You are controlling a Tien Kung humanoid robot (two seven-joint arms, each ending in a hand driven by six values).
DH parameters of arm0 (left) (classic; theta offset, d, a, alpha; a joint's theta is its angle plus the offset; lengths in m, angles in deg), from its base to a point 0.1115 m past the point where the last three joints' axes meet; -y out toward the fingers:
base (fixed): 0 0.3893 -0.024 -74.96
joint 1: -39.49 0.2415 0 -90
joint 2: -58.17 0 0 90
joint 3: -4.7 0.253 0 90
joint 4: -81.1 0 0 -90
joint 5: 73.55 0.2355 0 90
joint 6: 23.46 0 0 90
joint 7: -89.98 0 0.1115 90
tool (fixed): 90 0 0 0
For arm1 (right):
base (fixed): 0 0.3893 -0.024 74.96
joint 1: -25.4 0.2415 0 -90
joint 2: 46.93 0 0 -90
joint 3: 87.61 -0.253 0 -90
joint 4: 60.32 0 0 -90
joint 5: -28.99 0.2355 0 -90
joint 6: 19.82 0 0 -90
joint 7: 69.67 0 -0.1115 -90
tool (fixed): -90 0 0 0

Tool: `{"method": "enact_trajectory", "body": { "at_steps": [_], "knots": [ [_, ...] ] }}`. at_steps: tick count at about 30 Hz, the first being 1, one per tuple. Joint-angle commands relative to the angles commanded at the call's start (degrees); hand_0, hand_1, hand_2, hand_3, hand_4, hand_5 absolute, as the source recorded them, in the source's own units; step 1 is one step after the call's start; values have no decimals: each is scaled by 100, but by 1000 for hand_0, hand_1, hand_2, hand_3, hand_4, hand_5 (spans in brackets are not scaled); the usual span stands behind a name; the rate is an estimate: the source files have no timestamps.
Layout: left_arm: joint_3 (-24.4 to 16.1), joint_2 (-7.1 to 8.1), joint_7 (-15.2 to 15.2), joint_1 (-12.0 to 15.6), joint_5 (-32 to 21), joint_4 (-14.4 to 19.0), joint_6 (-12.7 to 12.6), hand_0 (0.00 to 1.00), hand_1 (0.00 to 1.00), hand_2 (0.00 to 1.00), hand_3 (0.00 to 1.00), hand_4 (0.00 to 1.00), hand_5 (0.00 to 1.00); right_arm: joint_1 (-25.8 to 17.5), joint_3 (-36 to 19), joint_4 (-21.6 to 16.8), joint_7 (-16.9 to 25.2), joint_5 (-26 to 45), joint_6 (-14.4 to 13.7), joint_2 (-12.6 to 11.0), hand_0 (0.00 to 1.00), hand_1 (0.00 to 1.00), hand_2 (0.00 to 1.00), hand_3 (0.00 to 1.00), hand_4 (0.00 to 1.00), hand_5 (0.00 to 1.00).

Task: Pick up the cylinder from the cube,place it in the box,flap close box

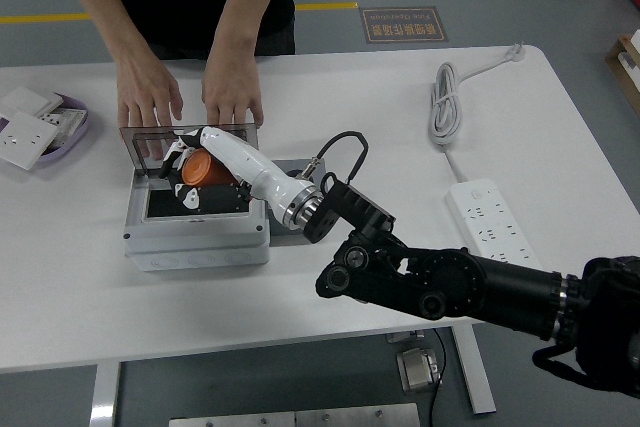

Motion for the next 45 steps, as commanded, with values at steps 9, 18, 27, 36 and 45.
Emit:
{"method": "enact_trajectory", "body": {
  "at_steps": [9,18,27,36,45],
  "knots": [
    [38,22,-2,-7,-20,0,-3,629,647,625,668,722,253,339,506,298,-187,220,17,0,2,105,215,168,2,2],
    [65,29,-2,-5,-32,1,-2,629,647,625,668,722,253,719,808,405,-717,-469,185,0,13,122,231,183,2,2],
    [115,63,-2,-11,-68,-2,-3,629,647,625,668,722,253,1083,1006,387,-1139,-959,331,0,38,144,251,204,2,2],
    [123,76,-3,-18,-67,1,-4,629,647,625,668,722,253,1147,1139,522,-1092,-861,372,0,78,203,322,268,2,2],
    [123,90,-6,-43,-56,4,-6,629,647,625,668,722,253,1165,1255,621,-998,-674,282,0,258,334,420,366,12,2]
  ]
}}
